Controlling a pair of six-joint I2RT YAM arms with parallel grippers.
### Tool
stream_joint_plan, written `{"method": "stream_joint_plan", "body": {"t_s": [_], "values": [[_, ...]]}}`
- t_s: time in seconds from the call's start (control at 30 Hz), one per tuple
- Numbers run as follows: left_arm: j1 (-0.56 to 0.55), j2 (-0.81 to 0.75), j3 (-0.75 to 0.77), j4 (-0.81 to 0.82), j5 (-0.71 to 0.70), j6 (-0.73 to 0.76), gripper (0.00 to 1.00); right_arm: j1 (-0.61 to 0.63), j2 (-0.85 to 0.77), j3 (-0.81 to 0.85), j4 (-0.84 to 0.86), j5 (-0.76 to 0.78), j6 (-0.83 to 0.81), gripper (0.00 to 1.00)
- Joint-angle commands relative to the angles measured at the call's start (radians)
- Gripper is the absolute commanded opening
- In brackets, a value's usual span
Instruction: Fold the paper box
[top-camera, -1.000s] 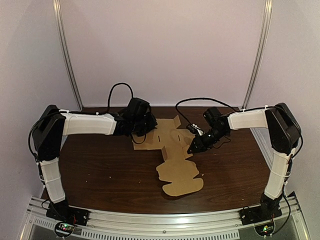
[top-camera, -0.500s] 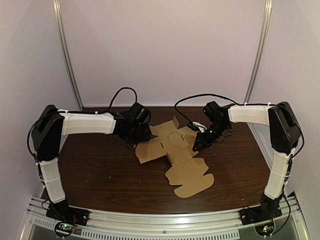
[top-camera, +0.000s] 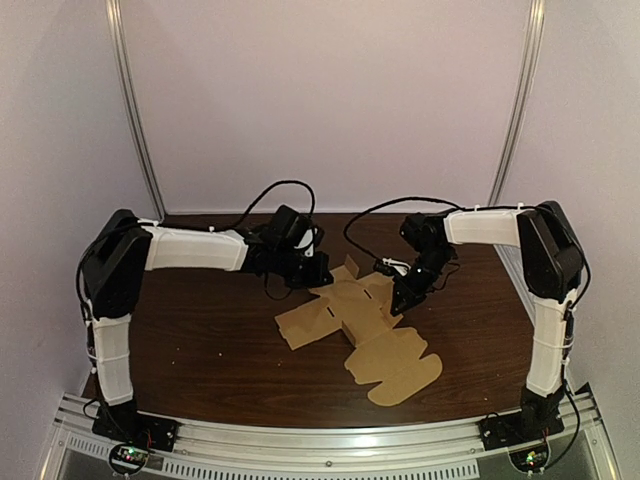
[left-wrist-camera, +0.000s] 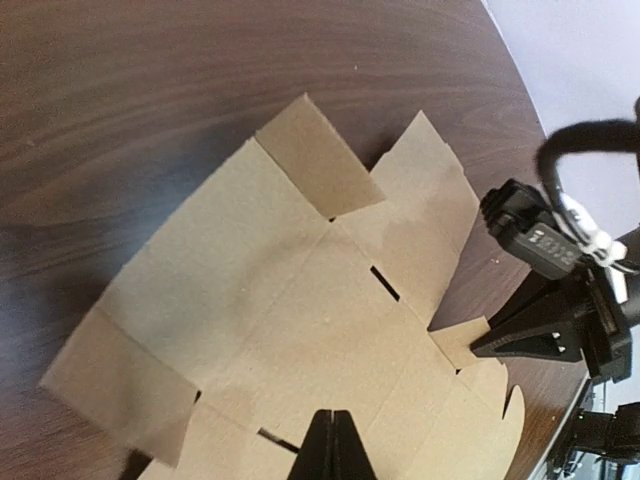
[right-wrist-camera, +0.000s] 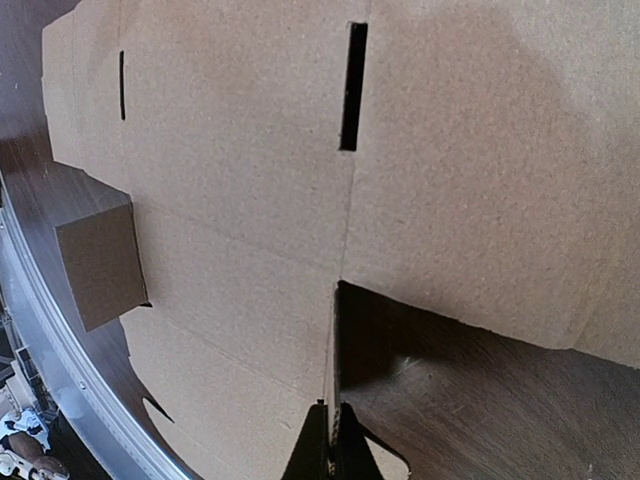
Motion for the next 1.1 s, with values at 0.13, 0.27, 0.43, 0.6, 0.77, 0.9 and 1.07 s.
{"method": "stream_joint_plan", "body": {"t_s": [0.13,0.27,0.43,0.6,0.77,0.9,1.07], "values": [[-0.015,0.207,0.08,0.152,0.148,-0.116,0.0,0.006,0.027,0.032,-0.023,0.018,-0.011,0.0],[-0.017,0.257,0.099,0.139,0.138,-0.131,0.0,0.006,0.036,0.04,-0.027,0.014,-0.008,0.0],[-0.017,0.274,0.098,0.053,0.079,-0.125,0.0,0.006,0.033,0.044,-0.032,-0.087,-0.006,0.14],[-0.017,0.275,0.095,0.004,0.053,-0.117,0.0,0.006,0.029,0.036,-0.039,-0.255,0.009,0.24],[-0.017,0.281,0.073,0.002,0.044,-0.12,0.0,0.006,0.053,0.035,-0.052,-0.307,0.008,0.27],[-0.017,0.283,0.047,0.012,0.041,-0.126,0.0,0.008,0.07,0.026,-0.042,-0.336,0.014,0.27],[-0.021,0.286,0.025,0.037,0.047,-0.134,0.0,0.039,0.086,0.032,-0.022,-0.215,0.035,0.13]]}}
